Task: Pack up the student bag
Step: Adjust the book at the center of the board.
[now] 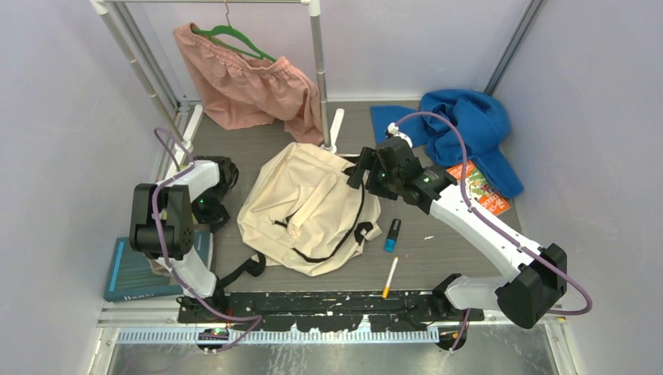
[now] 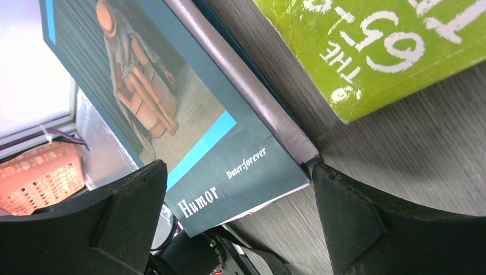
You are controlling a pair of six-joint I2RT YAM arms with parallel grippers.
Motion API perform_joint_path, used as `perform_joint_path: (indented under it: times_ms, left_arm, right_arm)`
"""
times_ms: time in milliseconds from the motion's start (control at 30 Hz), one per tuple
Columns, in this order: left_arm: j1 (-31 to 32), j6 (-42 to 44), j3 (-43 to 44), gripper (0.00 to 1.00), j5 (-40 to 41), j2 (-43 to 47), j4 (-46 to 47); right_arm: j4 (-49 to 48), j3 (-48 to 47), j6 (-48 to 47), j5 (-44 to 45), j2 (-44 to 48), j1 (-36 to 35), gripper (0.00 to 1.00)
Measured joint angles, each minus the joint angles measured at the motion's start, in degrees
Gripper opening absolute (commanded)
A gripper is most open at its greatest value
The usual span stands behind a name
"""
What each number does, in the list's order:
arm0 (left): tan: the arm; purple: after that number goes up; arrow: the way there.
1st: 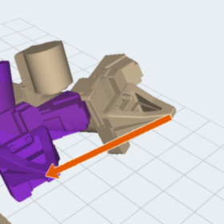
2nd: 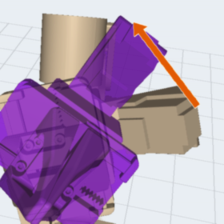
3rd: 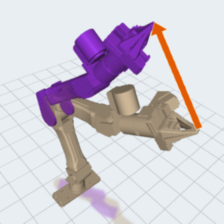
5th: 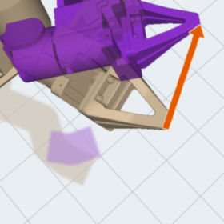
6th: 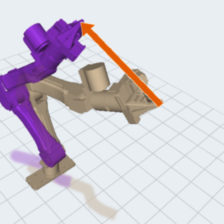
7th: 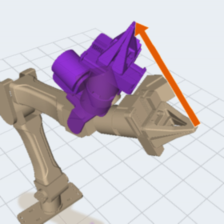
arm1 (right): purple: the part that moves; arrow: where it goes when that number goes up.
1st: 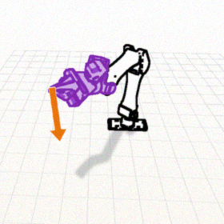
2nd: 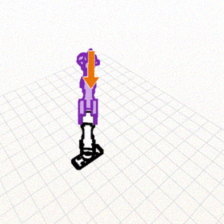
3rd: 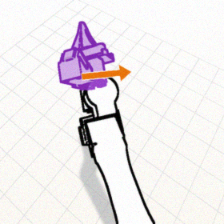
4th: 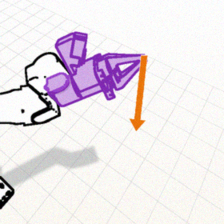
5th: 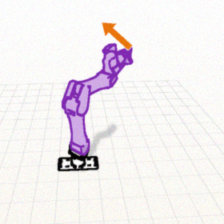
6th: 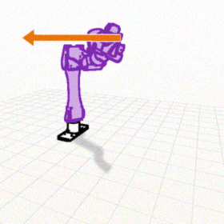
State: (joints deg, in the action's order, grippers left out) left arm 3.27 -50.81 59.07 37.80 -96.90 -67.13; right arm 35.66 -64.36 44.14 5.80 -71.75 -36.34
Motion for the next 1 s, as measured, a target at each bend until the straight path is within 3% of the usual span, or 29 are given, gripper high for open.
perform_joint_path:
  times_ms: [133, 267, 400, 533, 667, 867, 1000]
  left_arm:
    - [0.0, -1.33, 1.33, 0.9, 1.22, -4.98, -0.74]
    - [0.11, -1.99, 2.34, 0.74, 1.6, -7.56, -2.36]
    - [0.15, -3.21, 2.32, 0.46, 0.85, -7.54, -2.27]
    - [0.61, -4.83, 2.4, 0.1, -0.72, -7.52, -1.25]
    - [0.98, -5.77, 2.64, 0.0, -1.01, -7.17, -0.92]
    - [1.53, -6.03, 2.73, 0.0, -0.96, -4.04, -2.4]
    - [5.4, -5.57, 3.54, 0.0, 0.37, -0.22, -4.96]
  right_arm:
    - [-0.72, 0.0, 0.22, -0.35, 0.0, -0.15, 0.81]
    - [-0.96, 0.0, 0.22, -0.42, 0.0, -0.22, 0.81]
    - [-1.01, 0.0, 0.22, -0.55, 0.0, -0.22, 0.81]
    - [-1.31, 0.0, 0.2, -0.85, 0.0, -0.22, 0.81]
    - [-1.4, 0.0, 0.2, -1.16, 0.0, -0.22, 0.81]
    - [-1.42, 0.0, 0.2, -1.46, 0.0, -0.24, 0.81]
    - [-1.88, 0.0, 0.2, -1.68, -0.17, -0.24, 0.81]
